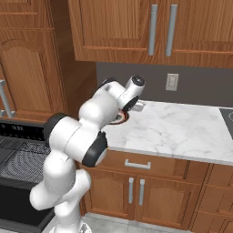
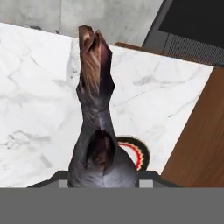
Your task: Take the fish from the oven and place it on the plate on the counter.
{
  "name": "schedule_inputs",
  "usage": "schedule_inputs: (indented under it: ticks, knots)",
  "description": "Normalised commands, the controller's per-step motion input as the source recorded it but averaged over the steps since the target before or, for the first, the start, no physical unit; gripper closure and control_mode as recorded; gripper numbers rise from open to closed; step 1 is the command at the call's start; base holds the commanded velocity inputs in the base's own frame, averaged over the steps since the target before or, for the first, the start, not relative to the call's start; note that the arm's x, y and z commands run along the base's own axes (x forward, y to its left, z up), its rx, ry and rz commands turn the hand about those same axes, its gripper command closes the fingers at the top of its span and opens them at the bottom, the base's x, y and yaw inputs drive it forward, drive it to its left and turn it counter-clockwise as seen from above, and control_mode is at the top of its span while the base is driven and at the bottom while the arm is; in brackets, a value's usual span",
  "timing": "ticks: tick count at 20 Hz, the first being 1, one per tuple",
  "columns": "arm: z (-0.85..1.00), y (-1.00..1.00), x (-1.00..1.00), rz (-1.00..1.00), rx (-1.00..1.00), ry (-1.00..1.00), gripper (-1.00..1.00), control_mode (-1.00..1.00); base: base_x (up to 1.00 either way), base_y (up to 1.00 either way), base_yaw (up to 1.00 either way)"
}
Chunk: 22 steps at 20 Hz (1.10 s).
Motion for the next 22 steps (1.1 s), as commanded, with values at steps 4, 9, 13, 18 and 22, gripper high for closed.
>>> schedule_inputs:
  ticks: [4,9,13,18,22]
  knots:
    - [-0.34,0.07,0.95,0.06,0.00,0.02,1.00,-1.00,0.00,0.00,0.00]
    - [-0.38,0.00,0.91,0.08,0.00,0.00,1.00,-1.00,0.00,0.00,0.00]
    - [-0.52,0.00,0.65,0.11,0.00,0.01,1.00,-1.00,0.00,0.00,0.00]
    - [-0.53,-0.07,0.38,0.11,0.00,0.01,1.00,-1.00,0.00,0.00,0.00]
    - [-0.51,-0.06,0.18,0.12,0.00,0.02,1.00,-1.00,0.00,0.00,0.00]
